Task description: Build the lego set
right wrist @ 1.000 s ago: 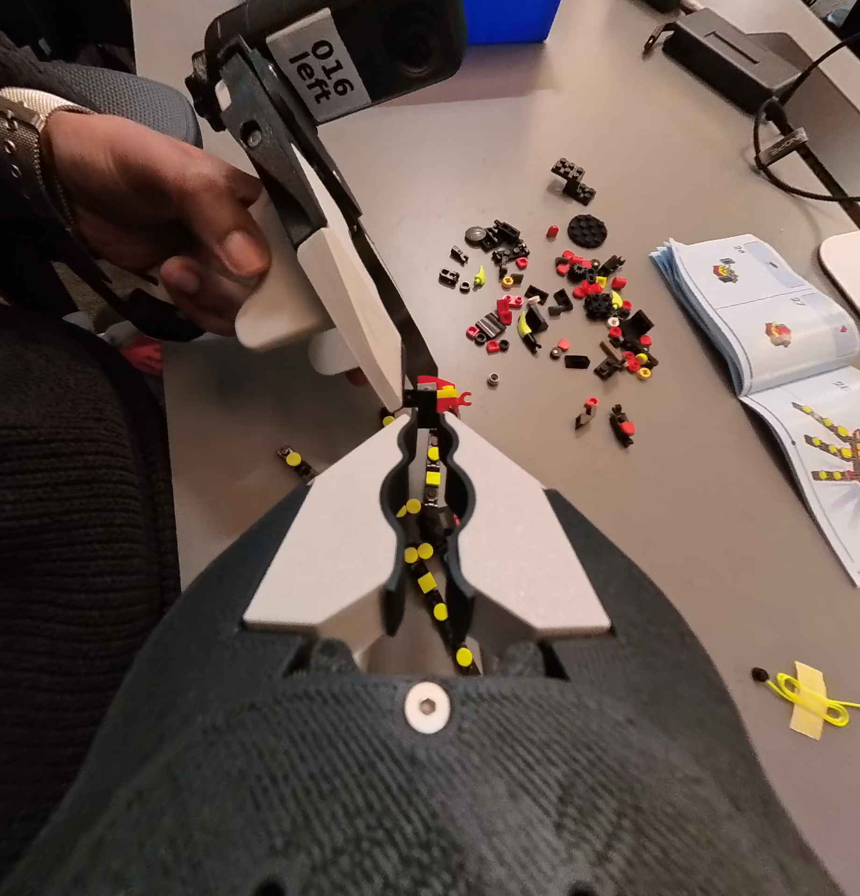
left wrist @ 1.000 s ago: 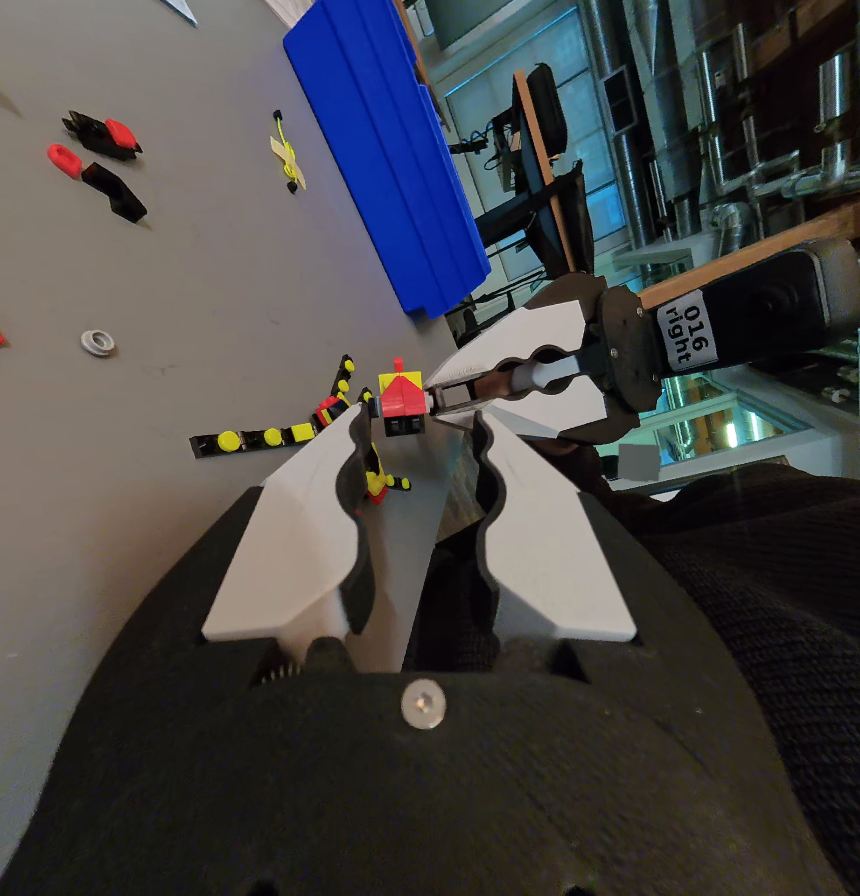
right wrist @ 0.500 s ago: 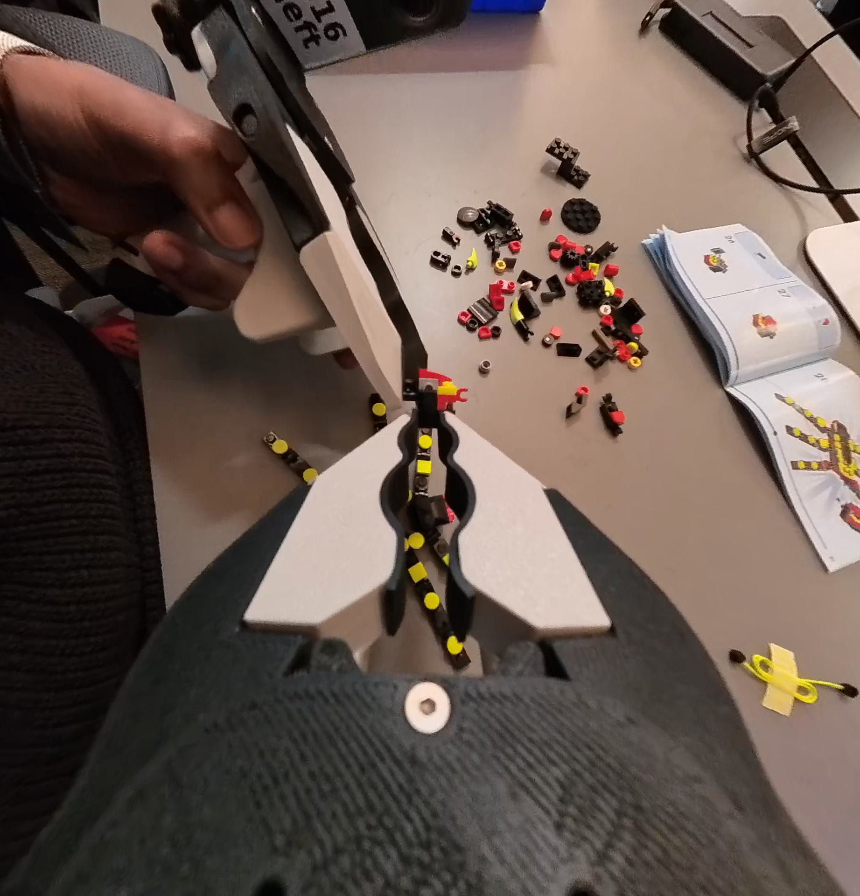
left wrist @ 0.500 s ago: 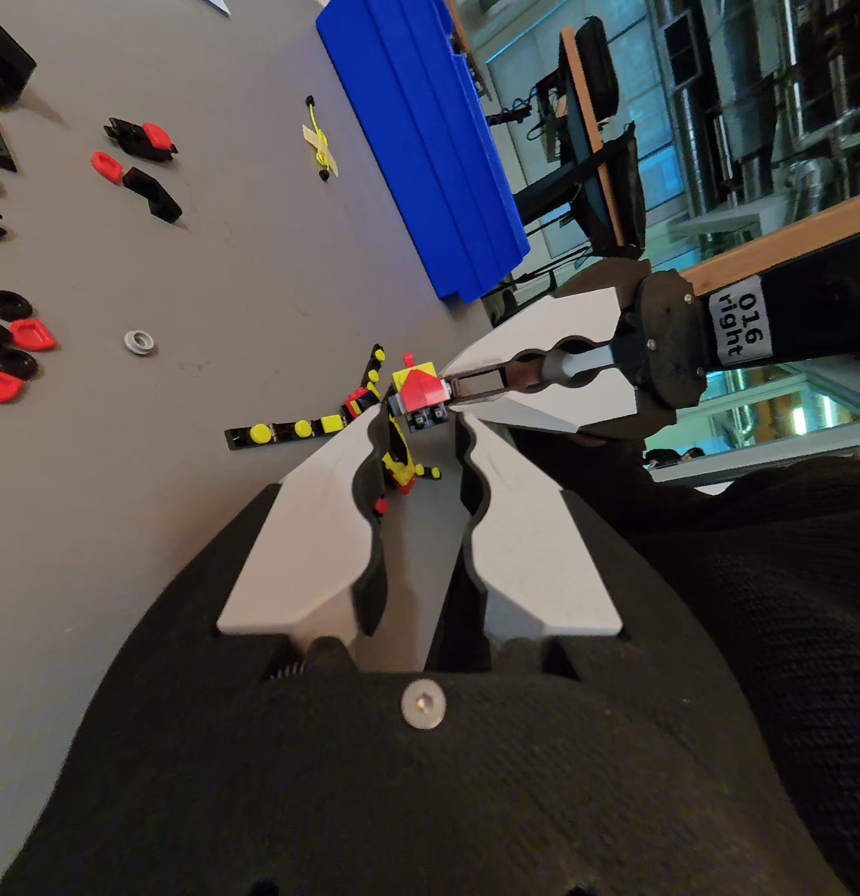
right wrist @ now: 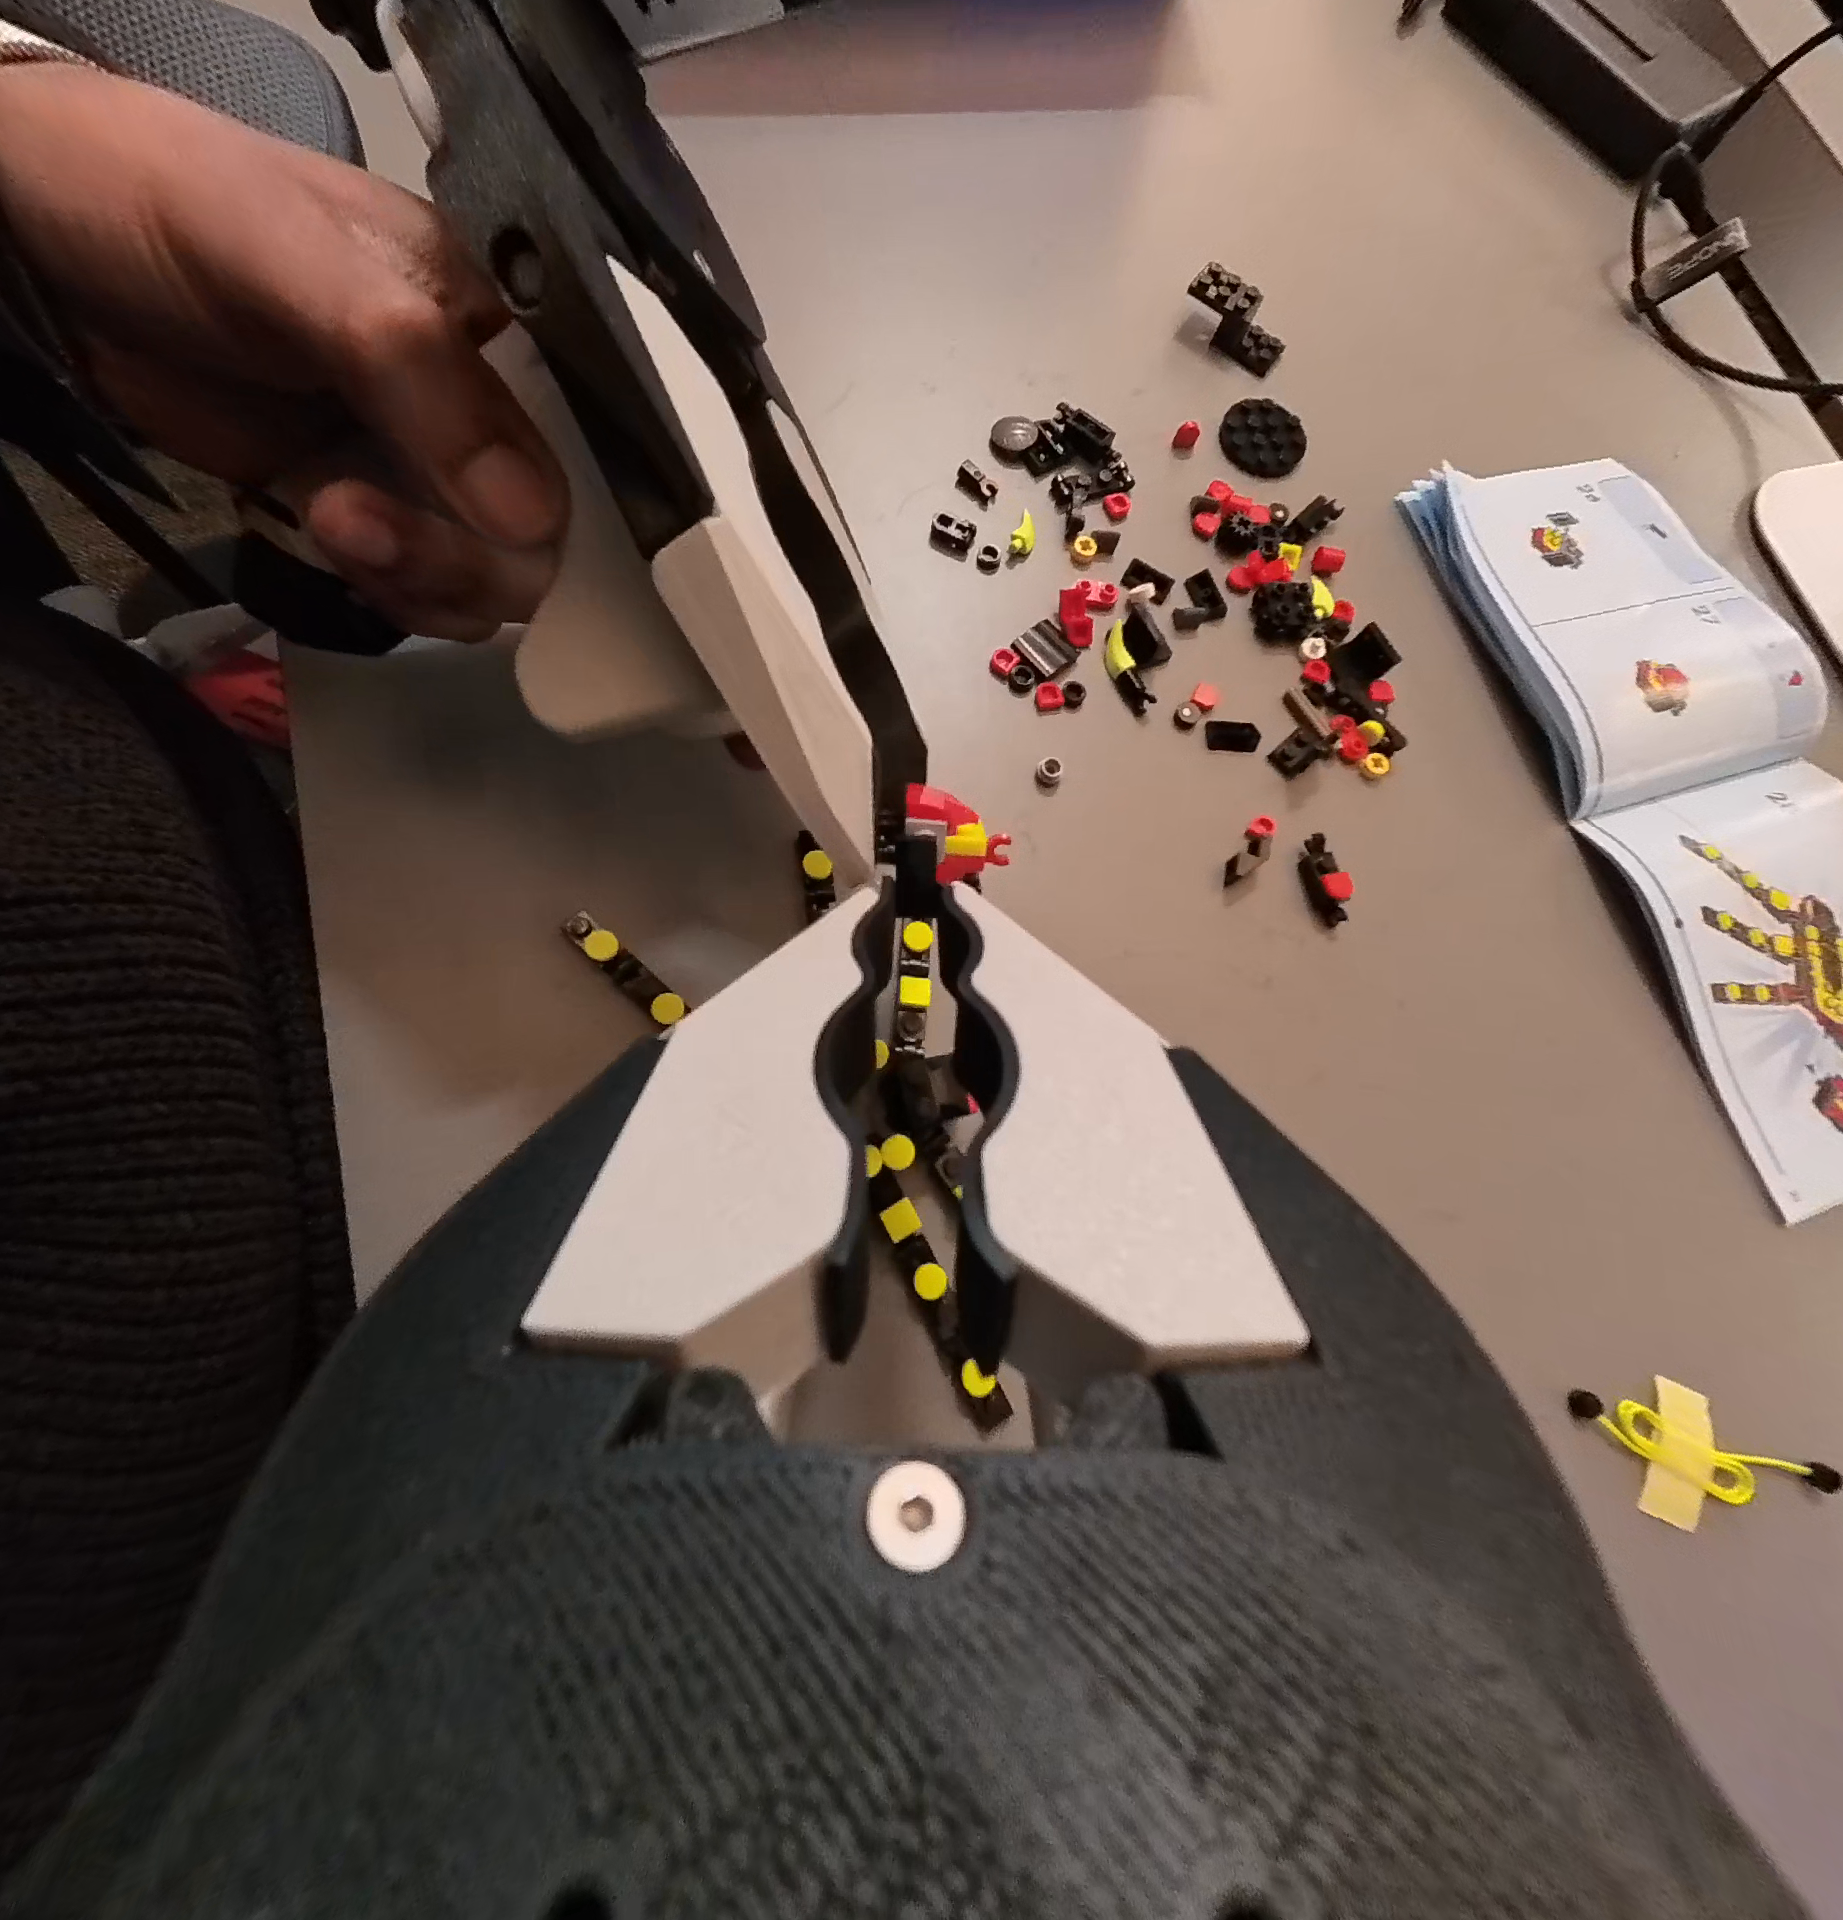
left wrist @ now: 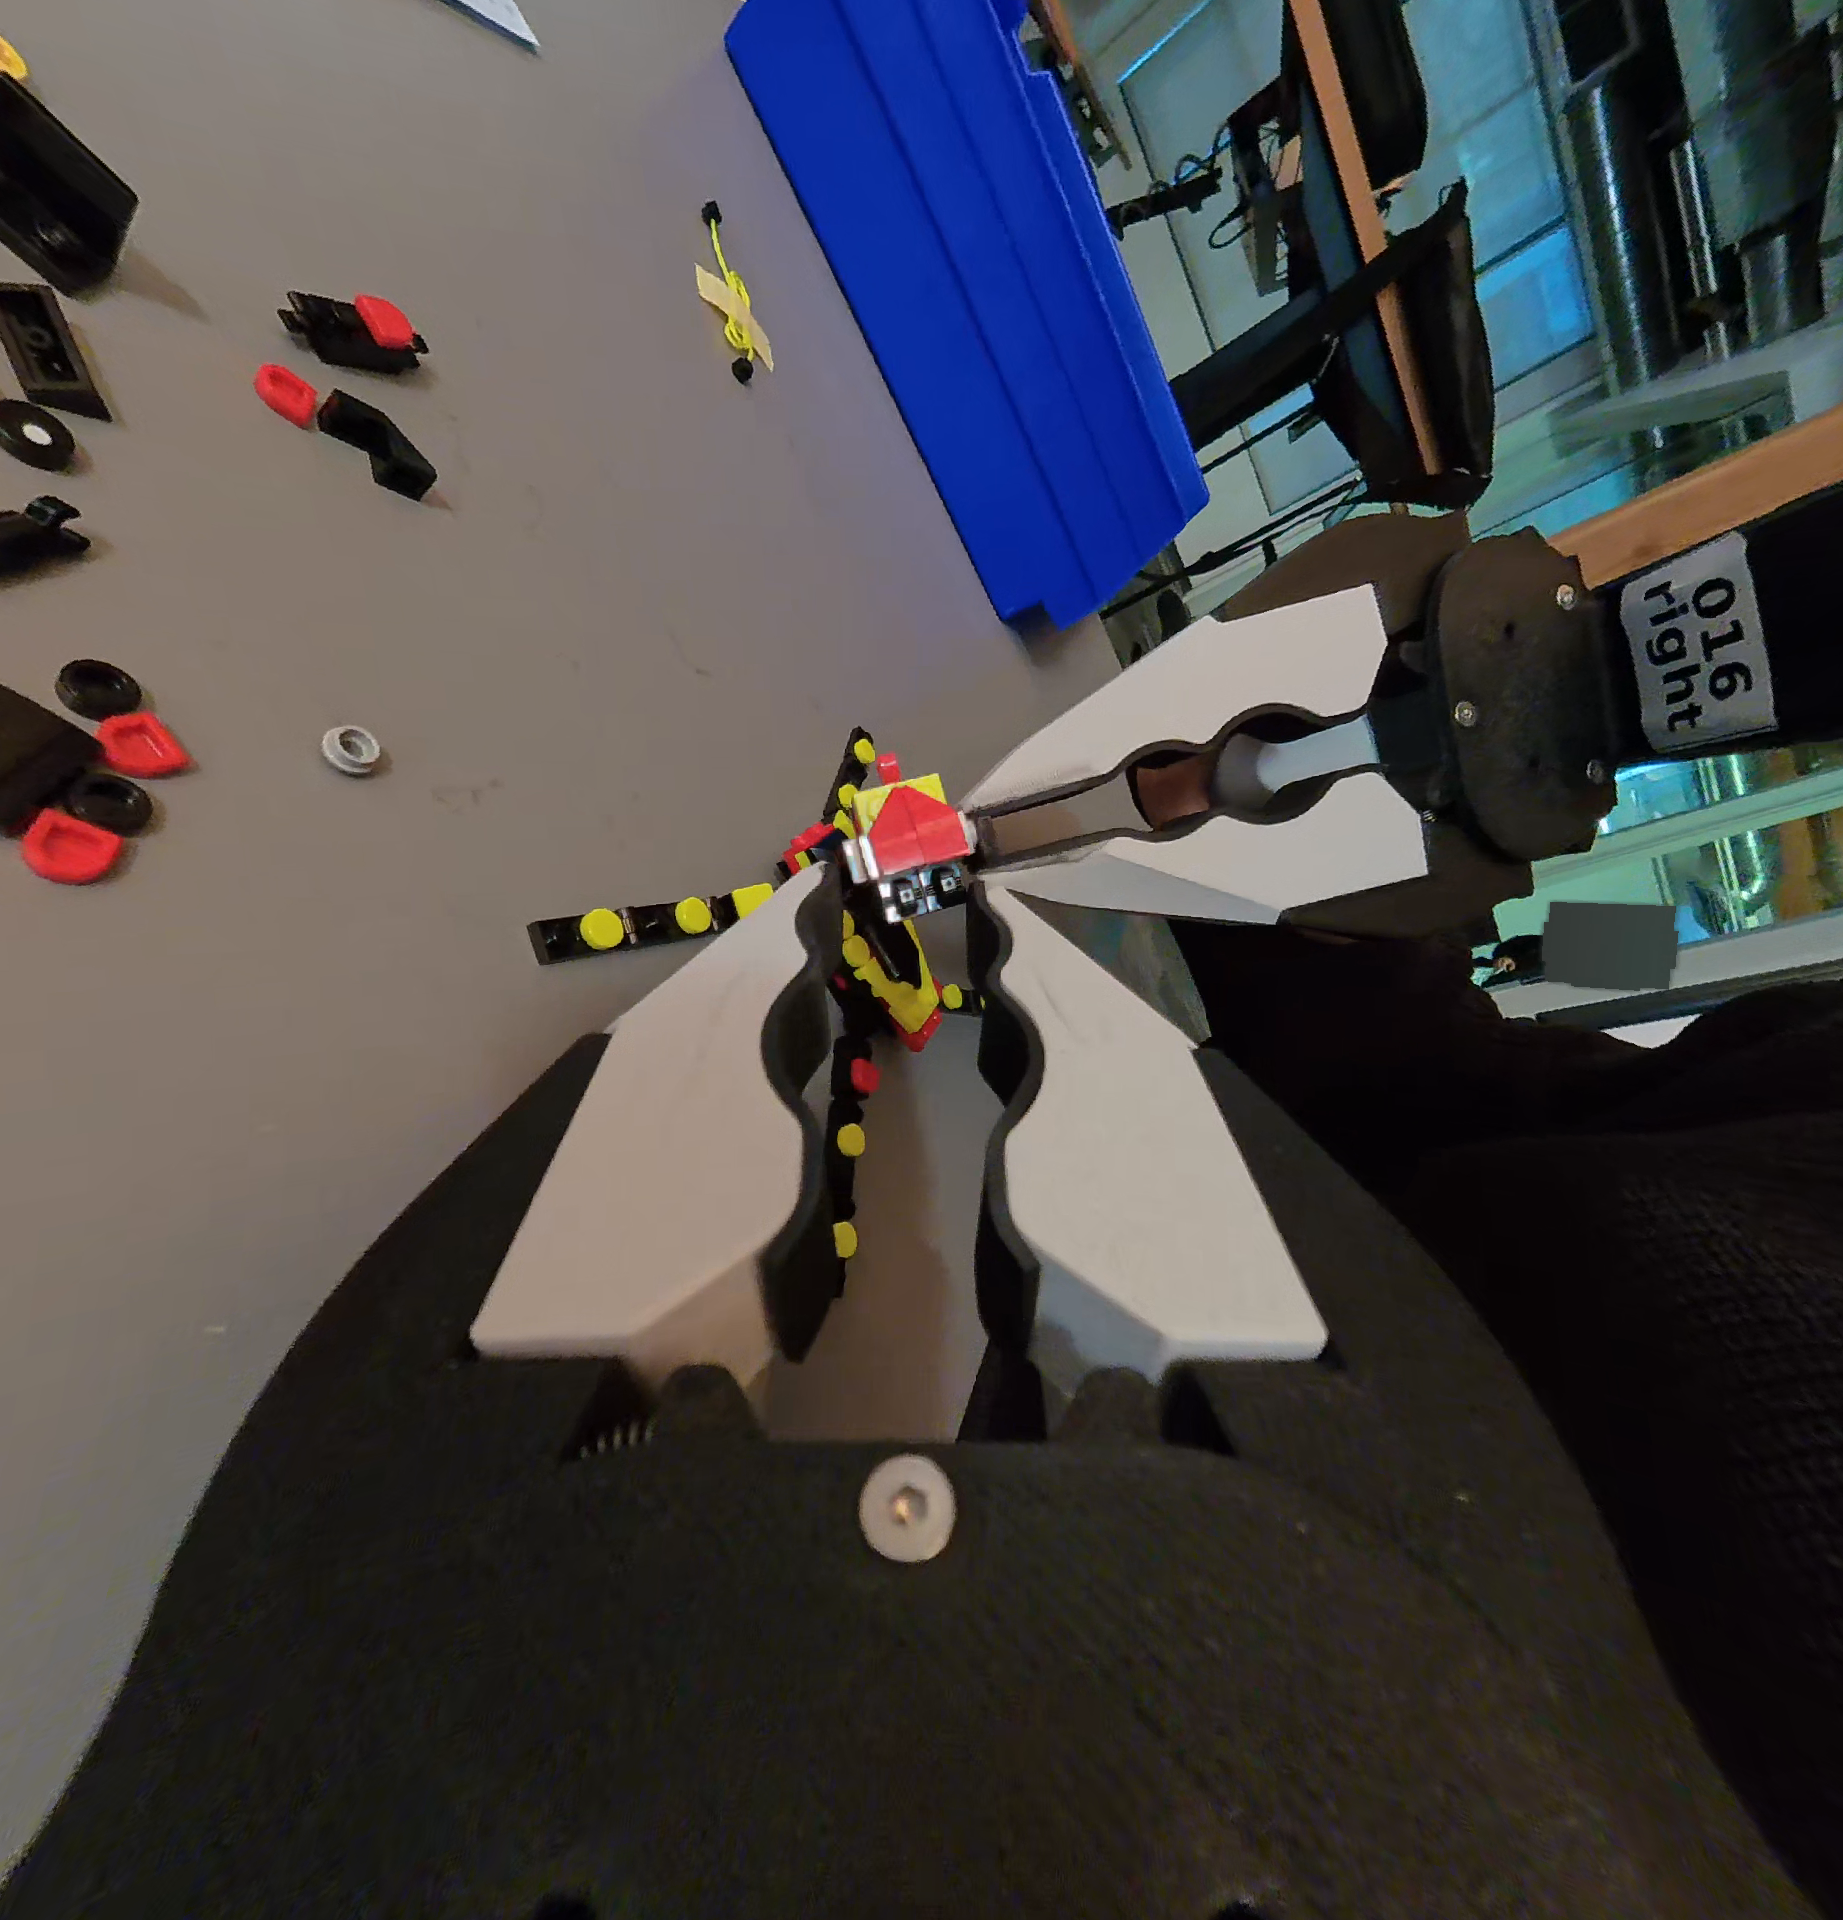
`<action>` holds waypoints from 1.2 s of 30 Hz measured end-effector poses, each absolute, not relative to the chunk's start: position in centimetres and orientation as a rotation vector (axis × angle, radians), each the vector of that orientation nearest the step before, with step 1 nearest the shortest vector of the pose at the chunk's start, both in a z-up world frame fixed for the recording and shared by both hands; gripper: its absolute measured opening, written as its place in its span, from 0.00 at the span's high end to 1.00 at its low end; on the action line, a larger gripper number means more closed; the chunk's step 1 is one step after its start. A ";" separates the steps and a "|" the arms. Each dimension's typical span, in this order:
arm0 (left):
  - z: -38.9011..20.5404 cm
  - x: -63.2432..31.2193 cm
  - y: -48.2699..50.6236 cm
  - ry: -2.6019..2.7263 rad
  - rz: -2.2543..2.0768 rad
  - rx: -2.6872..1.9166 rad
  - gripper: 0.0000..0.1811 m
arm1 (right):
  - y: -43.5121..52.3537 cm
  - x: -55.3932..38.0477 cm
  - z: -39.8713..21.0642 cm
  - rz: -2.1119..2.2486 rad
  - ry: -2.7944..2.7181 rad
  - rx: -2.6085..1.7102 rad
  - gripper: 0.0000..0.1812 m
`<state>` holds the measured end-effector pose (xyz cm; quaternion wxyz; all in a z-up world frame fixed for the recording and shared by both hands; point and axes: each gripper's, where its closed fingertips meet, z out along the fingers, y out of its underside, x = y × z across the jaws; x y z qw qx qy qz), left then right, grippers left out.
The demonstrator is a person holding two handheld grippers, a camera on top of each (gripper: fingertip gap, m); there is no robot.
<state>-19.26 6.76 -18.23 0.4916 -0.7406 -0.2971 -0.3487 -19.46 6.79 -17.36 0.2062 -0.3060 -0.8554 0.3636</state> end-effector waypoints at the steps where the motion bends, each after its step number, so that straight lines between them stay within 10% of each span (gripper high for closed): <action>1: -18.2 -19.3 6.8 -0.720 -0.847 -1.795 0.89 | 6.8 -19.5 -17.4 1.016 -2.383 -0.856 0.97; 36: -18.7 -19.3 6.9 -0.642 -0.652 -1.895 0.89 | 7.0 -19.5 -17.7 0.964 -2.390 -0.855 0.97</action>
